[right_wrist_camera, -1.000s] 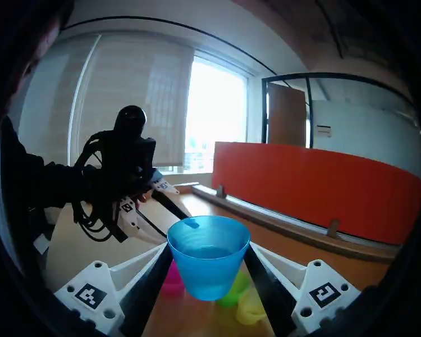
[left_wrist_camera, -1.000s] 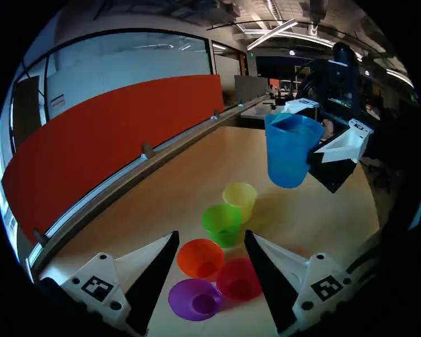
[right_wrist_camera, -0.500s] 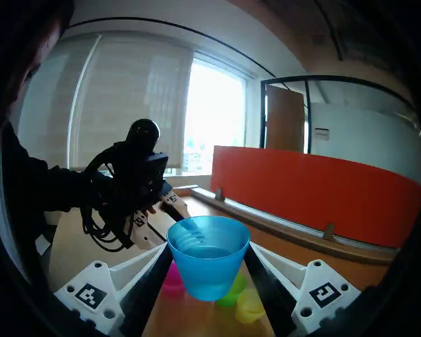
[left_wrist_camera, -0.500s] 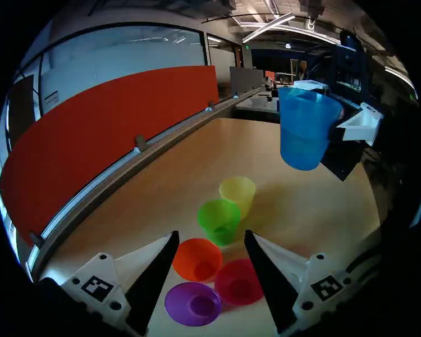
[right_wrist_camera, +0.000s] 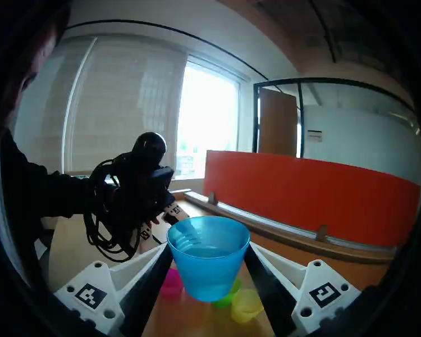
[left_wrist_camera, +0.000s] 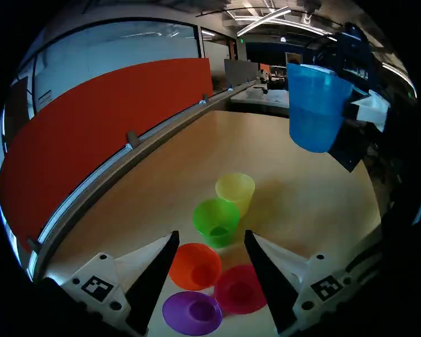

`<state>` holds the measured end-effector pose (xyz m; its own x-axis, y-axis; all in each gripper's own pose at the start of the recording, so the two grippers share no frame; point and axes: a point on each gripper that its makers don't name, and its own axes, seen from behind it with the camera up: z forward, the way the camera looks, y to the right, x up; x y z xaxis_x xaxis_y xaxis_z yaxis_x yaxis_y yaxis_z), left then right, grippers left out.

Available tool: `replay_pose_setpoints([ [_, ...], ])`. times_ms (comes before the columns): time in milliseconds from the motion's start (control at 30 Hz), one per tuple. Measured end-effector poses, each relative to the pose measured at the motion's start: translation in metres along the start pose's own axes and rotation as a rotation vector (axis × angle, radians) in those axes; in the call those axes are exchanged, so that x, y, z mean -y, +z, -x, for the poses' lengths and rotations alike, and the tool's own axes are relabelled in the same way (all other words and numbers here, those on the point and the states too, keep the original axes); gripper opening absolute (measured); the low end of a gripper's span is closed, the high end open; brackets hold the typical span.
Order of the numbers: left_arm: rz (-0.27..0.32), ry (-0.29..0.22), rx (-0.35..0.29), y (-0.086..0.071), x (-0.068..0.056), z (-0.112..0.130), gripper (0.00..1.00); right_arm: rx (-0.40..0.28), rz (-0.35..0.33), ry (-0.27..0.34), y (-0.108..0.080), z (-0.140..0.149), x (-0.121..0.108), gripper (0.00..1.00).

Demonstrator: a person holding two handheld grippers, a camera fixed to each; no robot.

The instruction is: Pour water

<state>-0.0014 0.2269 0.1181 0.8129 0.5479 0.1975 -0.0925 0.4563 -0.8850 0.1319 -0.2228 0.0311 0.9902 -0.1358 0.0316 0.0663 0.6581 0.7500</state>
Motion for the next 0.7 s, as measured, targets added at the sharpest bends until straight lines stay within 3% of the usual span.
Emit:
replay_pose_setpoints([
  [700, 0.027, 0.037, 0.082, 0.03, -0.002, 0.006, 0.86, -0.004, 0.07, 0.008, -0.01, -0.001, -0.022, 0.89],
])
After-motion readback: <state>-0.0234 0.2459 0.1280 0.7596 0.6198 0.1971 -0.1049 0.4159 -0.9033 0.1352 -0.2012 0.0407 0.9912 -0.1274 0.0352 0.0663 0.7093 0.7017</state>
